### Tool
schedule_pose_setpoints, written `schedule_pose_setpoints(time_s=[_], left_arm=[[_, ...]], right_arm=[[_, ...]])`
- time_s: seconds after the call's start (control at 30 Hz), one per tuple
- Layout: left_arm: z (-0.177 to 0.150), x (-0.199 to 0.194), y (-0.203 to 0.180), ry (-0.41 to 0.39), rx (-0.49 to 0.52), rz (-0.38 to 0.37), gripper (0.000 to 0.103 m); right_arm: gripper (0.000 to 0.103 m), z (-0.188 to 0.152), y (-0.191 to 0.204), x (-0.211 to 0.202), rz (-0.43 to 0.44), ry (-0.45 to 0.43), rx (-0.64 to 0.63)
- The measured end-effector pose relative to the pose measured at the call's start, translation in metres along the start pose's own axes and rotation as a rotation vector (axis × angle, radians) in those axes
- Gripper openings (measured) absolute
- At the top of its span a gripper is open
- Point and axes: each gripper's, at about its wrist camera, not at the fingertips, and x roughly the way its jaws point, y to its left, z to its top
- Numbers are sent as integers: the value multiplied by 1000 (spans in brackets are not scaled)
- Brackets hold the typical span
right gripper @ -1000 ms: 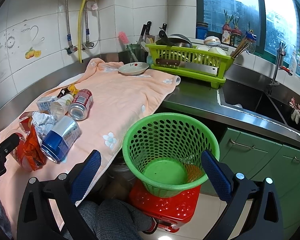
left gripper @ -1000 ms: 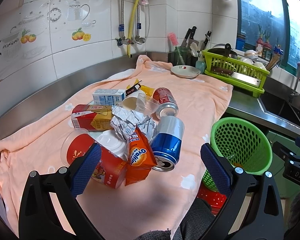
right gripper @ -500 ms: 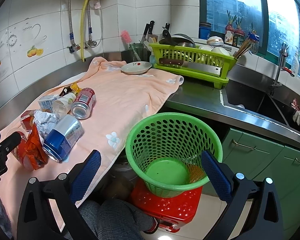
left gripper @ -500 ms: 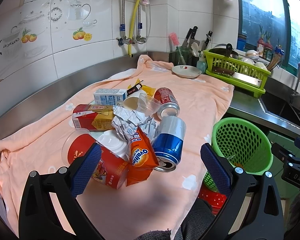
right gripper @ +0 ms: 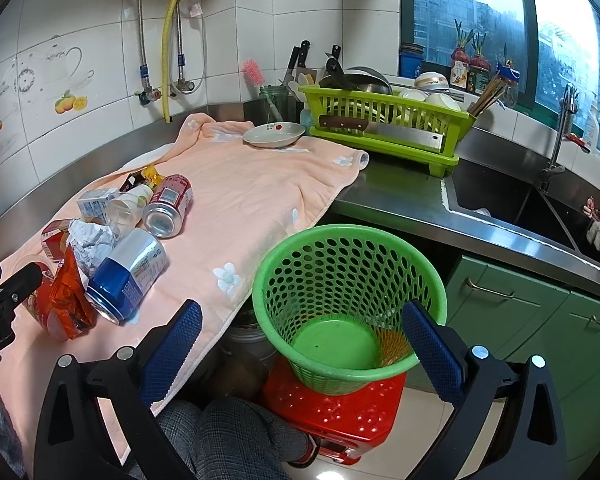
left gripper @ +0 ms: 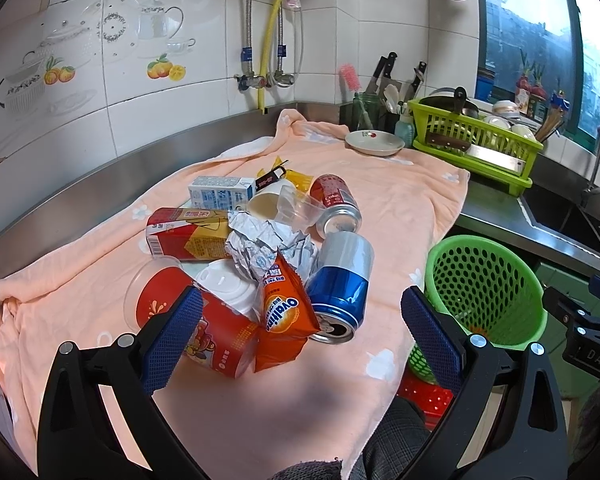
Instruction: Collect trash
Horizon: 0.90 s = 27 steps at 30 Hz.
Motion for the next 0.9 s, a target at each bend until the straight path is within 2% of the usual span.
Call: schedule_pose_setpoints(time_s=[0.63, 0.77, 0.9], left_arm=[[3, 3, 10, 4, -22, 25, 98], [4, 3, 21, 3, -42, 49, 98], [7, 4, 41, 7, -80, 86, 98]], right_arm=[[97, 4, 11, 8, 34, -4, -32], [97, 7, 21, 12, 66, -12, -65], [97, 10, 33, 16, 137, -15, -98]])
